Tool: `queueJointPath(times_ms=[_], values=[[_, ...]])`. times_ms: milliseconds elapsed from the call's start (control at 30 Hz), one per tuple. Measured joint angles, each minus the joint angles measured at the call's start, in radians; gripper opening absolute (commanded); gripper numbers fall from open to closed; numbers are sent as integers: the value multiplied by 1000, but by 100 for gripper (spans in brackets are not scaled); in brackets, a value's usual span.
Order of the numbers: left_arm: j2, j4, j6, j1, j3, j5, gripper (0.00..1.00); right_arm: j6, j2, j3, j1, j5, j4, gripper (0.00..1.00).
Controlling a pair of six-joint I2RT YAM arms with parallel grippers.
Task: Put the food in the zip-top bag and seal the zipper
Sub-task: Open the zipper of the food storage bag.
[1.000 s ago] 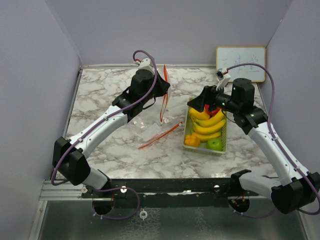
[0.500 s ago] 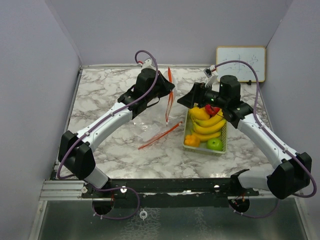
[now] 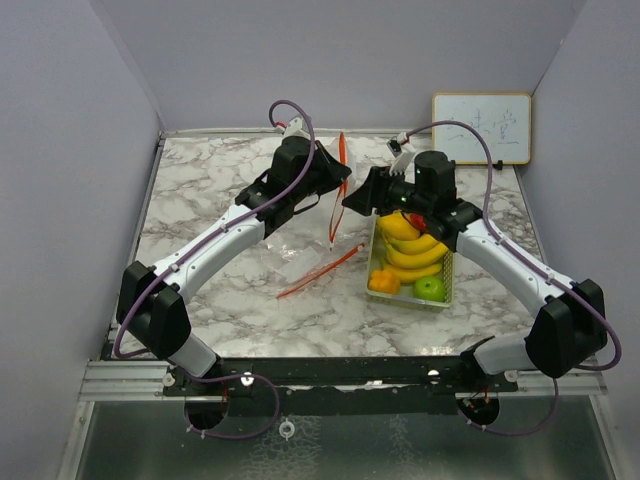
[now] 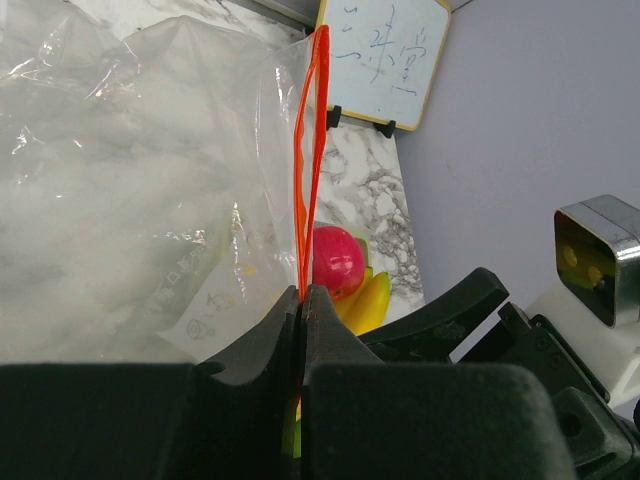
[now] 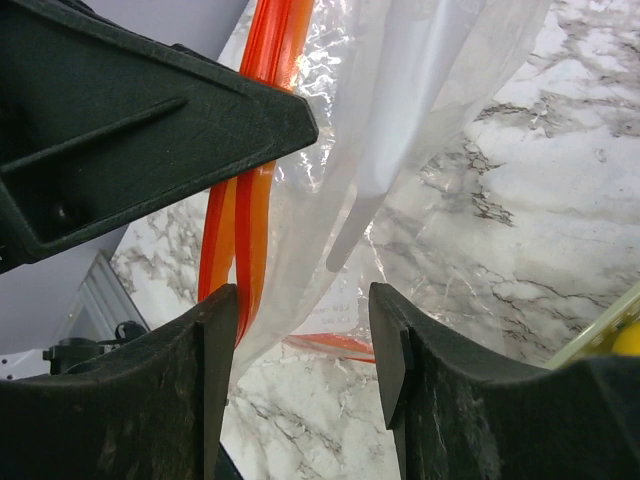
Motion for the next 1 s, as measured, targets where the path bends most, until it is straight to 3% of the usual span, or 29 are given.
queueJointPath(times_ms=[300, 567, 633, 833, 1000], values=[[0, 5, -6, 0, 0, 2, 0, -4, 30, 35, 9, 63, -6, 52], [0, 17, -16, 1, 0, 2, 0, -18, 69, 119, 89, 160, -34, 51], [0, 18, -19, 3, 1, 2, 0, -19, 79, 130, 107, 208, -61, 43], [0, 13, -19, 2, 10, 1, 0, -10, 98, 139, 123, 338, -143, 6], [-6, -10, 4, 2, 13, -9, 0, 5, 96, 140, 125, 452, -179, 2]])
